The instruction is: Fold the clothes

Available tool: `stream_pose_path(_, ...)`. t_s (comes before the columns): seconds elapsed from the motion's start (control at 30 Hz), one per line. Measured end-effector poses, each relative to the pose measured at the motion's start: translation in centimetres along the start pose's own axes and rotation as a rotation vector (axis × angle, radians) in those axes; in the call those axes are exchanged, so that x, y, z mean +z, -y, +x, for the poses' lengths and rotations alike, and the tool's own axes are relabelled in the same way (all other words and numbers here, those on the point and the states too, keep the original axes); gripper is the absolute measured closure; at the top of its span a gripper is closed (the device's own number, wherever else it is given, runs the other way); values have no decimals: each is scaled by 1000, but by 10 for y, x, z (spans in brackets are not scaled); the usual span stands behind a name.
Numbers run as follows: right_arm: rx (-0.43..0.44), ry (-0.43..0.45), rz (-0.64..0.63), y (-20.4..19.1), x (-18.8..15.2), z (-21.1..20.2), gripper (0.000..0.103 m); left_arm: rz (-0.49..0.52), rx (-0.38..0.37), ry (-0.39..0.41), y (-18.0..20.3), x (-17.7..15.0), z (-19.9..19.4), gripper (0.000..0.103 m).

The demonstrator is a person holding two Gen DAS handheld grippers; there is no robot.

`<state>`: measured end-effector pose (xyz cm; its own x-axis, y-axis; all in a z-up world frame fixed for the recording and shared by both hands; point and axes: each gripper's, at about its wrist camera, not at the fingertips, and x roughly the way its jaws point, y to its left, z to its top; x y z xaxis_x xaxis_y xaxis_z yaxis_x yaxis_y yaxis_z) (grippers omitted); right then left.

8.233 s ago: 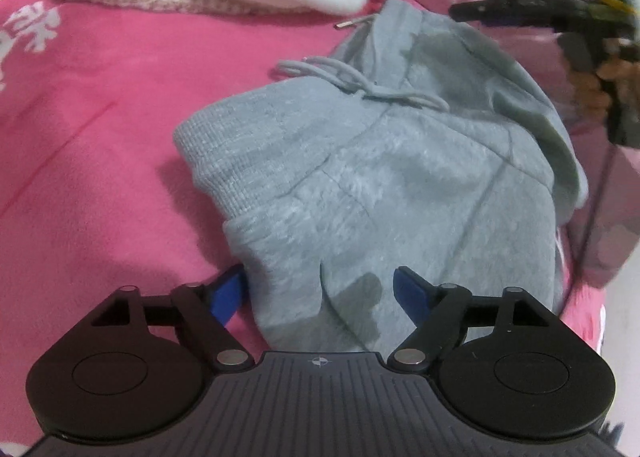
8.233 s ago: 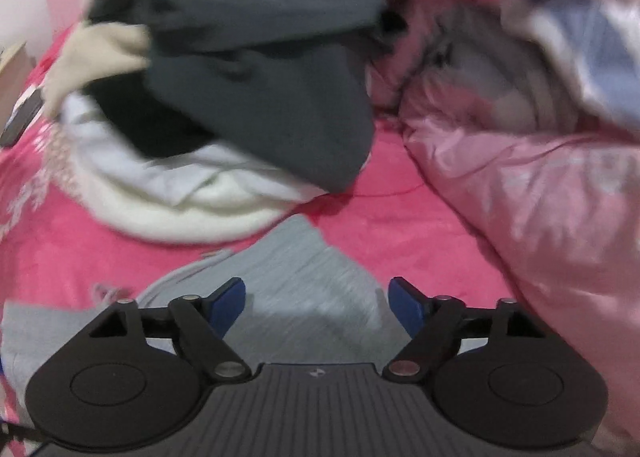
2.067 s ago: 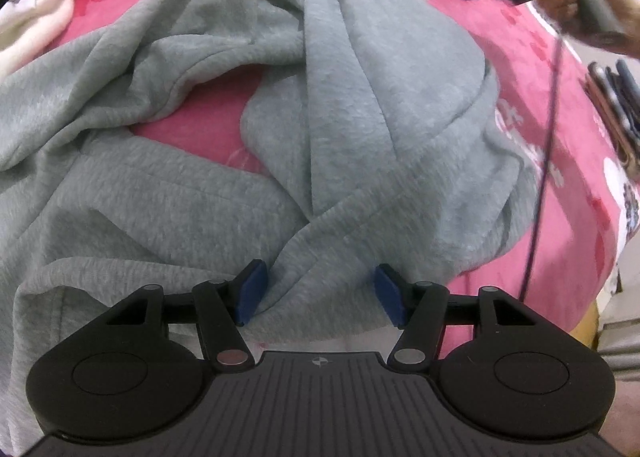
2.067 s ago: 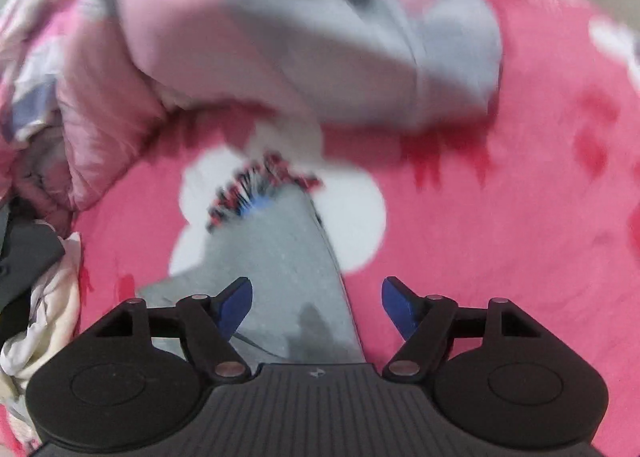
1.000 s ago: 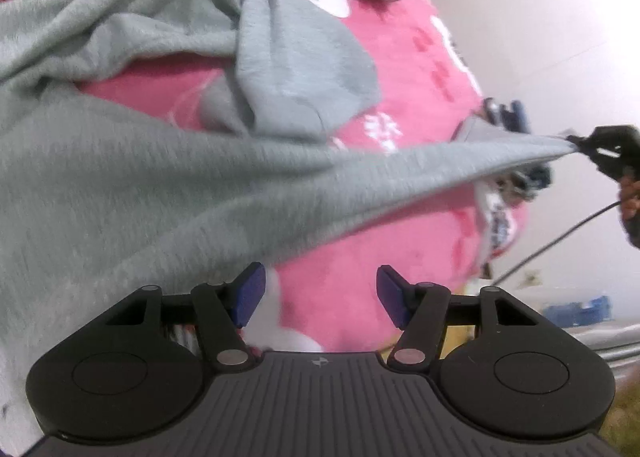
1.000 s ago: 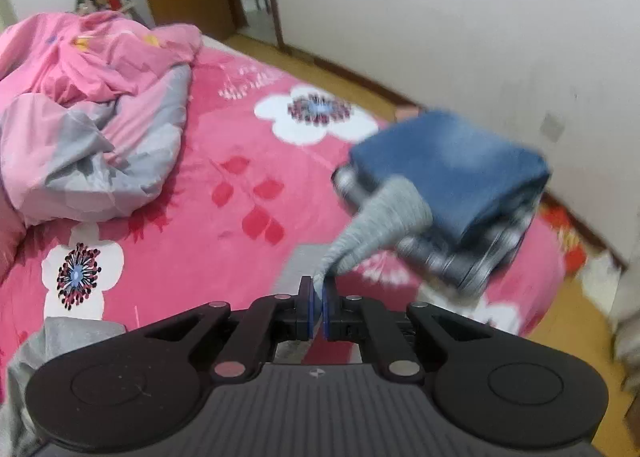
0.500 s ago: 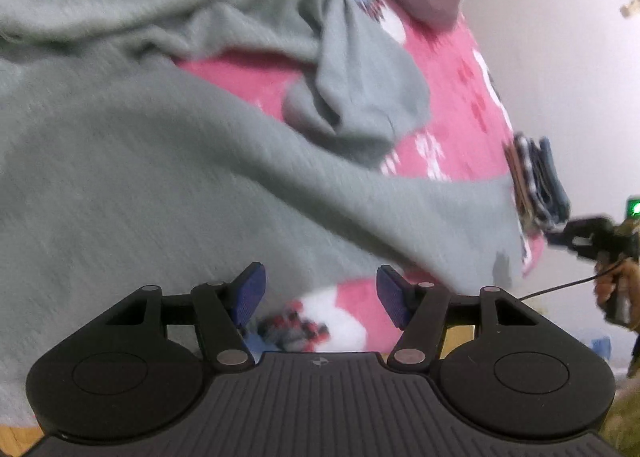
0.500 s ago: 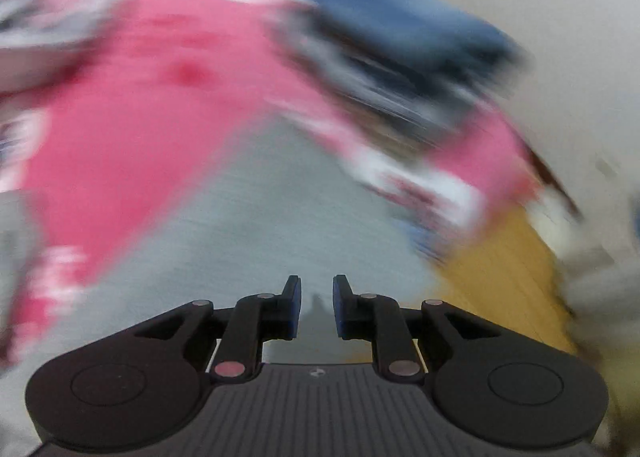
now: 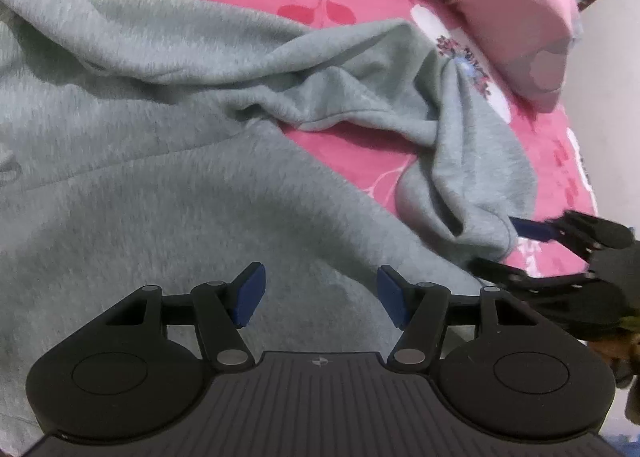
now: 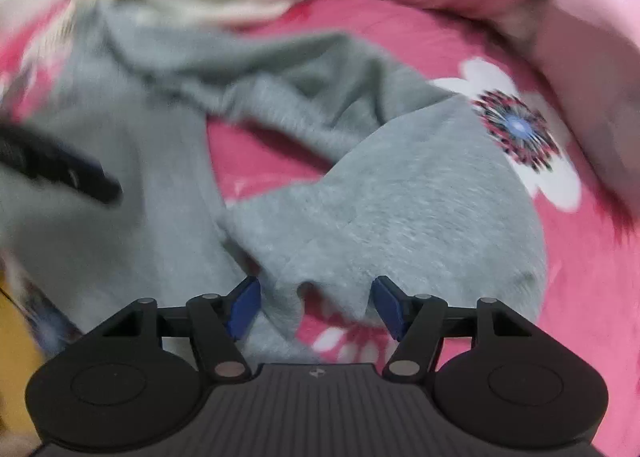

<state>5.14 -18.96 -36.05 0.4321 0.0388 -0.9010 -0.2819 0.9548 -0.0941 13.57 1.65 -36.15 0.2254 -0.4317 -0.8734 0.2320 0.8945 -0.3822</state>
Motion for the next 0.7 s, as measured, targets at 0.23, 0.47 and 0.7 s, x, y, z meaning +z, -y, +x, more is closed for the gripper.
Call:
stream_pose_path(0.23, 46, 100, 225, 98, 32, -10, 87, 2, 82, -6, 2, -10, 6, 41)
stream_pose_path(0.47, -87, 299, 619, 267, 99, -41, 58, -57, 119, 11, -7, -13, 3, 42)
stream_pose_path(0.7, -79, 400, 724, 278, 98, -65, 49, -156, 123, 85, -13, -23, -26, 41)
